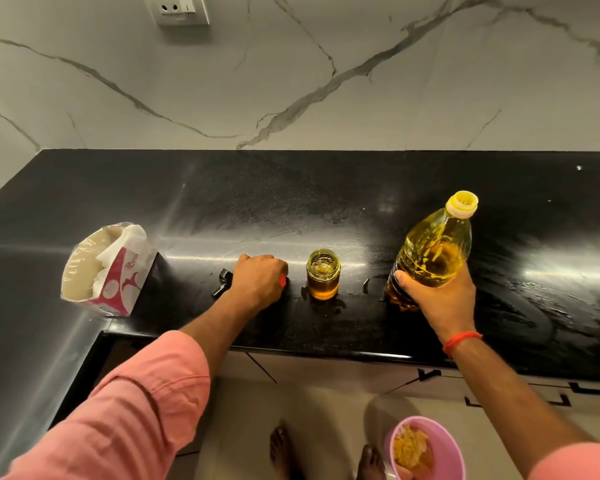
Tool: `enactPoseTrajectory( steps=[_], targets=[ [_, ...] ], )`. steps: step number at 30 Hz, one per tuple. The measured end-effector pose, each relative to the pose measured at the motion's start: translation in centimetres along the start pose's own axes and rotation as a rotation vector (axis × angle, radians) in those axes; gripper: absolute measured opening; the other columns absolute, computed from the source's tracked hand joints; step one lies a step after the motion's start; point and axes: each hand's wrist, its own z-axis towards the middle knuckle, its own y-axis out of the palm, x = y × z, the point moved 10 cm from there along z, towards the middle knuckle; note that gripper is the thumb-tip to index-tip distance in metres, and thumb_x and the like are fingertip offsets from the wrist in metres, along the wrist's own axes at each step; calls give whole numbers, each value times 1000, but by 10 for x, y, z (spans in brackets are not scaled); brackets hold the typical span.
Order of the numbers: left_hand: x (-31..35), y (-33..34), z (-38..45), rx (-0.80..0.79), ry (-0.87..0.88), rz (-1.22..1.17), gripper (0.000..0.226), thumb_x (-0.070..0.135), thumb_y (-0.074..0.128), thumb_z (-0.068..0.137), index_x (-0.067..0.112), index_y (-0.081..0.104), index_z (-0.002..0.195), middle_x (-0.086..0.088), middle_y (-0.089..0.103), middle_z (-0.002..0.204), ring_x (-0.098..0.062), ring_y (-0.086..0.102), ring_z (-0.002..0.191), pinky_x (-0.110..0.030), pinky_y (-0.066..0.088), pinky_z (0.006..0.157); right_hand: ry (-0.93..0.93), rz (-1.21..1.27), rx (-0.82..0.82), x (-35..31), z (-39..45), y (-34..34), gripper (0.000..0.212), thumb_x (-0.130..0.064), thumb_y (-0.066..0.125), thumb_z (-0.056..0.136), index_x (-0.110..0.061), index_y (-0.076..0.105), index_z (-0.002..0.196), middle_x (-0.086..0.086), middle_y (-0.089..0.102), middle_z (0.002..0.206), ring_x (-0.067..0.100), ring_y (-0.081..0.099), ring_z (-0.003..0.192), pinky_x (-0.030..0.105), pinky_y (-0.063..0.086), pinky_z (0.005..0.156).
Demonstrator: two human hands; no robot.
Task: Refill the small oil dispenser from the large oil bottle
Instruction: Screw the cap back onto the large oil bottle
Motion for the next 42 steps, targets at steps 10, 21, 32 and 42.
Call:
enactPoseTrajectory(
  steps=[10, 21, 32, 42],
  targets=[
    [-24, -41, -3, 126, -135, -362, 36, 30, 63, 94, 27, 63, 130, -1, 66, 123, -19, 67, 101, -42, 57, 92, 16, 1, -7, -1, 0, 1, 80, -41, 95, 58, -35, 55, 127, -18, 65, 110, -2, 63, 102, -1, 41, 80],
    [18, -166, -15, 366, -50, -1251, 20, 15, 77, 88, 23, 67, 105, -3, 71, 101, -11, 69, 91, -19, 52, 76, 36, -12, -16, -9, -3, -2, 78, -47, 95, 54, -50, 50, 118, -29, 62, 104, -27, 54, 97, -8, 38, 76],
    [155, -217, -21, 244, 323, -1356, 36, 7, 77, 88, 13, 65, 121, -3, 73, 117, -14, 72, 108, -30, 57, 97, -74, 72, -103, -58, 3, -22, 91, -53, 94, 56, -50, 43, 133, -21, 61, 123, -9, 57, 114, 5, 46, 88],
    [196, -223, -24, 211, 448, -1246, 40, 7, 74, 90, 21, 66, 126, 6, 72, 122, -9, 67, 116, -37, 55, 103, -215, 186, -96, -120, 12, -31, 51, -30, 85, 78, -31, 62, 123, -20, 70, 107, -4, 66, 105, 10, 51, 86]
  ],
)
